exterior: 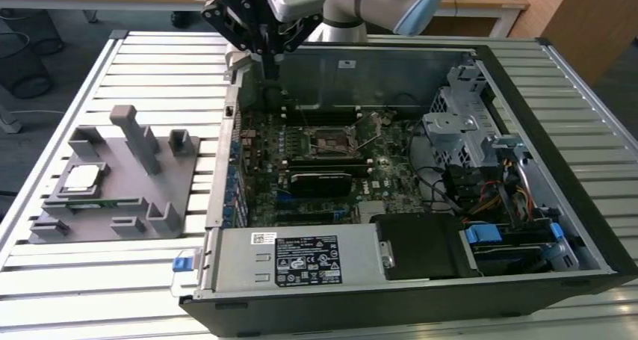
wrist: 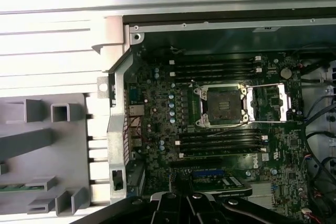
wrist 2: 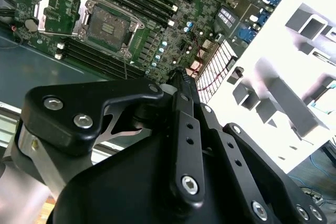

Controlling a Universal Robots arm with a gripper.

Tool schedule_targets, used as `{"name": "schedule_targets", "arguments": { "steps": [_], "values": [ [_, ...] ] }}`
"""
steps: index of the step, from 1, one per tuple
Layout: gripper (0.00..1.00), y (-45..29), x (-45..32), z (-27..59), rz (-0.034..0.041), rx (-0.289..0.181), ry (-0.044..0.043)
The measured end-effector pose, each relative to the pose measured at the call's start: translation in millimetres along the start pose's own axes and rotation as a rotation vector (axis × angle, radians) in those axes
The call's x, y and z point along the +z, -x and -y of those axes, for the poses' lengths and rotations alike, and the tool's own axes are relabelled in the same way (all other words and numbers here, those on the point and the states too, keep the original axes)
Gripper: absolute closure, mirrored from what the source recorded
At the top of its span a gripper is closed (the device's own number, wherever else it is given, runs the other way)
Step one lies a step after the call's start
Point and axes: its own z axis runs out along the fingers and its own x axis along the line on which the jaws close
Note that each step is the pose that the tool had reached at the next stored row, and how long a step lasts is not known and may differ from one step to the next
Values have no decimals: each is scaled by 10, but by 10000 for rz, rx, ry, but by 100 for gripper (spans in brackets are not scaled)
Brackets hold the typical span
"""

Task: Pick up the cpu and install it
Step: 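Reach for the cpu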

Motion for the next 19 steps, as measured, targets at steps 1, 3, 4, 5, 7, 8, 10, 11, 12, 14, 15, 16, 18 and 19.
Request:
{"name": "schedule_targets", "arguments": {
  "steps": [1,3,4,5,7,8,10,11,12,14,15,16,18,19],
  "values": [
    [89,-9,1,1,0,0,1],
    [89,-26,1,2,0,0,1],
    [89,-33,1,2,-1,0,0],
    [89,-41,1,3,-1,0,0],
    [89,-57,1,4,-3,0,-1],
    [89,-66,2,5,-3,0,0],
    [89,-85,2,7,-3,0,0],
    [89,-95,2,8,-4,-1,-1],
    [89,-108,2,8,-3,0,0],
    [89,-143,2,11,-3,-1,0],
    [89,-167,2,12,-3,0,0],
    [89,-195,3,12,-3,1,0],
    [89,-252,3,11,-3,-1,0],
    [89,-283,3,9,-4,-2,-1]
  ]
}}
